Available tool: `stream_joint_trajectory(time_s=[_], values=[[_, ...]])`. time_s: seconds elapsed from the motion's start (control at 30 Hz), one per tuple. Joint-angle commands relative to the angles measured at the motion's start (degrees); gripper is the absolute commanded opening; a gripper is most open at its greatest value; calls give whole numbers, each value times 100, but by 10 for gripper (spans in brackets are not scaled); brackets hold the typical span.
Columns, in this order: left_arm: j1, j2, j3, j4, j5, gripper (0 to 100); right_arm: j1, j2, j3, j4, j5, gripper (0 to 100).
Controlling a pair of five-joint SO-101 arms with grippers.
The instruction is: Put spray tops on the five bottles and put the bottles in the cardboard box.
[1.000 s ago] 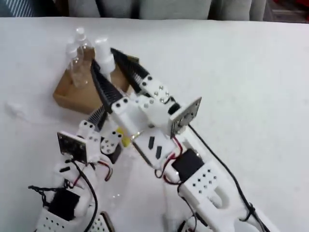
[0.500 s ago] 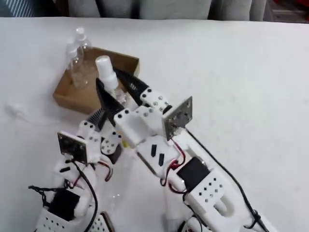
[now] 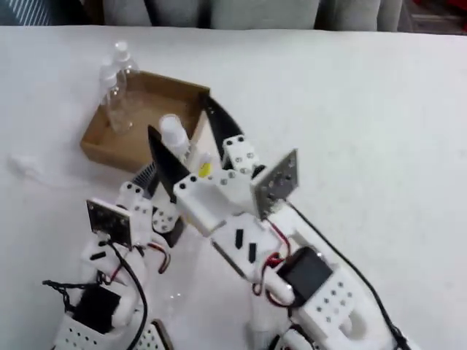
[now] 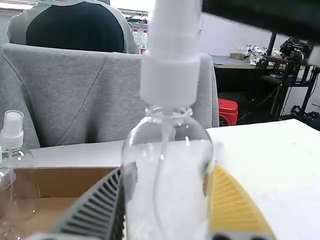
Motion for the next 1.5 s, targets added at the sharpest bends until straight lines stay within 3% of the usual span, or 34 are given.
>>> stream_joint_trajectory(time_s=[0.0, 0.1, 0.23, 0.3, 0.4, 0.6, 1.1, 1.33, 1.47], values=[[40, -75, -26, 9, 79, 22, 4, -154, -888, 637, -62, 284], [40, -75, -26, 9, 79, 22, 4, -145, -1257, 927, -18, 221], [40, -75, -26, 9, 79, 22, 189, -136, -1459, 1015, -9, 0], [40, -75, -26, 9, 79, 22, 295, -66, -1477, 1042, -9, 50], [40, -75, -26, 9, 79, 22, 303, 13, -1574, 1288, -9, 14], [40, -75, -26, 9, 79, 22, -268, 374, -2092, 2914, -9, 16], [40, -75, -9, 9, 70, 22, -101, 963, -2119, 2976, -53, 16], [22, -75, 88, -44, 70, 22, -145, 119, -2110, 4154, -9, 16], [-84, -75, 70, -158, 62, 22, 444, 57, -1697, 4593, -9, 16]])
